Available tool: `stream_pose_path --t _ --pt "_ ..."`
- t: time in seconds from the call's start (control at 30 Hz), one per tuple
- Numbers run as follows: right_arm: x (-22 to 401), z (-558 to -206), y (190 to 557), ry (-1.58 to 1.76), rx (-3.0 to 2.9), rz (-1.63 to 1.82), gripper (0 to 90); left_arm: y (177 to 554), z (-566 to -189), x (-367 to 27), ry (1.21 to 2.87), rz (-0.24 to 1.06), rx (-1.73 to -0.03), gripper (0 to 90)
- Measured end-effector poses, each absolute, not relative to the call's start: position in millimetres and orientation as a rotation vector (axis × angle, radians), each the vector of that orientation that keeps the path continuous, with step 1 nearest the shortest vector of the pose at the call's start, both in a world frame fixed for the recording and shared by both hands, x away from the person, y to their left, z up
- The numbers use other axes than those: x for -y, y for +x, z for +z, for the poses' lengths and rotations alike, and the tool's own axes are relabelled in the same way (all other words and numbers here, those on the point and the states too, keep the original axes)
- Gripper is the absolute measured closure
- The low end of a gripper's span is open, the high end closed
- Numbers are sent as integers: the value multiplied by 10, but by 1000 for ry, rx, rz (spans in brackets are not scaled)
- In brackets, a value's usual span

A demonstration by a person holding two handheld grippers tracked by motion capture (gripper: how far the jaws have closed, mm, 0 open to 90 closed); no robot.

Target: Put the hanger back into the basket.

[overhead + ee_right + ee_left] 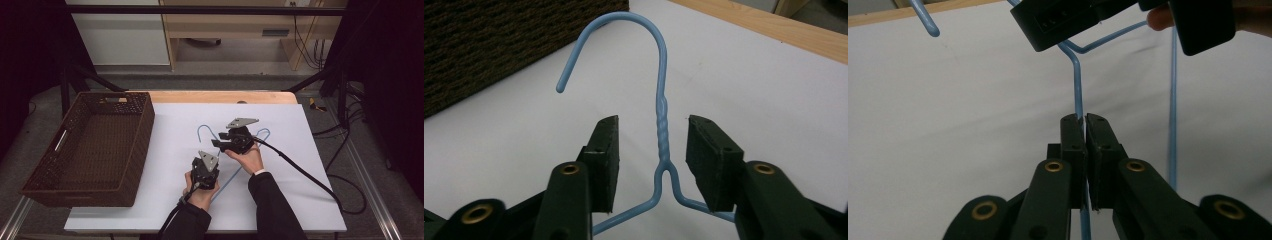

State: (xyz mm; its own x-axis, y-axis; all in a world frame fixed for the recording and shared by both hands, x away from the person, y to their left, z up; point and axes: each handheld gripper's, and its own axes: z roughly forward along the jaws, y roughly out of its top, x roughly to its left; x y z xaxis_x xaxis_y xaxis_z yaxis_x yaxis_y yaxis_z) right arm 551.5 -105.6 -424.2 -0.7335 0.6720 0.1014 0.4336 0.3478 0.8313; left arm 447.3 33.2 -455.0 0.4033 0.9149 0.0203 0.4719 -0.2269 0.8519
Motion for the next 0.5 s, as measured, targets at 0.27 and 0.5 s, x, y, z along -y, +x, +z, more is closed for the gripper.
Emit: stream_pose_path --t 0.27,0.5 --pt "1042 -4267 5544 1011 -2370 1322 742 4465 -4549 -328 1863 693 -1185 874" --pt "1049 -4270 5561 1013 -2356 1308 832 4456 -4551 -322 1864 694 -1178 874"
